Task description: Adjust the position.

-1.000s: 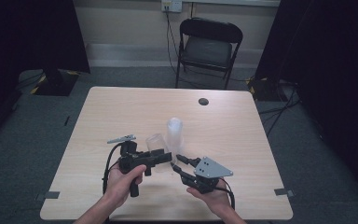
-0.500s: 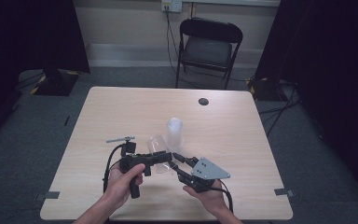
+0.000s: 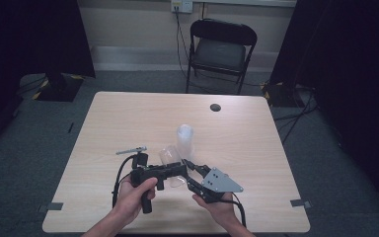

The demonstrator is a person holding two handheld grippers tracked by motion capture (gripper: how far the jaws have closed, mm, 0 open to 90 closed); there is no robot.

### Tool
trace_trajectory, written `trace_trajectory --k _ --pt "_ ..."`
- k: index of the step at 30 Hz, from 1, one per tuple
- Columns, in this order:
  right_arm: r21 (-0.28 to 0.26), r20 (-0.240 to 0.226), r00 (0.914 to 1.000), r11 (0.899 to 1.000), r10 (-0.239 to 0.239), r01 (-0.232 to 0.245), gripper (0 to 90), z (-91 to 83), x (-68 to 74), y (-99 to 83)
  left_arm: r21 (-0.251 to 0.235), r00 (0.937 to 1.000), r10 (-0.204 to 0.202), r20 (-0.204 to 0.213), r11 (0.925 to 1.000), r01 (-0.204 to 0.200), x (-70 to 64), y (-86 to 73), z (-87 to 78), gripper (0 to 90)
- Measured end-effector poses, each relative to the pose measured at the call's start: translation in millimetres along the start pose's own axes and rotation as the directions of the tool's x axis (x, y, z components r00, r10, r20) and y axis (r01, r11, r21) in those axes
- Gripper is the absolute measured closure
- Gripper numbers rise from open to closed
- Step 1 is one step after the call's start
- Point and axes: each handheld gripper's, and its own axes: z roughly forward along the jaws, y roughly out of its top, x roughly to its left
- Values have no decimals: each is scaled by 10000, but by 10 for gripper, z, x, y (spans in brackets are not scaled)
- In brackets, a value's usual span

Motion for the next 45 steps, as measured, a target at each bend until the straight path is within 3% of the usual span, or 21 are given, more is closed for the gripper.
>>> trace_trajectory --k 6,12,19,23,36,45 --pt "79 -71 10000 10000 42 -42 708 -4 2 -13 72 9998 121 -142 9999 -120 -11 -38 30 394" --pt "-279 369 9993 9996 94 -84 757 -57 2 4 229 9992 397 47 9989 -398 -38 -70 68 330" --pt "-254 319 9994 9996 122 -114 833 -68 4 13 209 9989 462 -47 9987 -461 -14 -46 48 265" --pt "-217 255 9997 9998 -1 6 850 -73 -2 18 145 9972 721 -172 9973 -719 -17 -29 34 238" --pt "168 30 10000 9999 30 -30 865 -122 12 37 63 9865 1503 -655 9886 -1502 -43 17 -42 183" --pt "753 -277 9980 9957 560 -538 879 -108 28 40 -88 9835 1525 -977 9880 -1541 -5 48 -98 157"
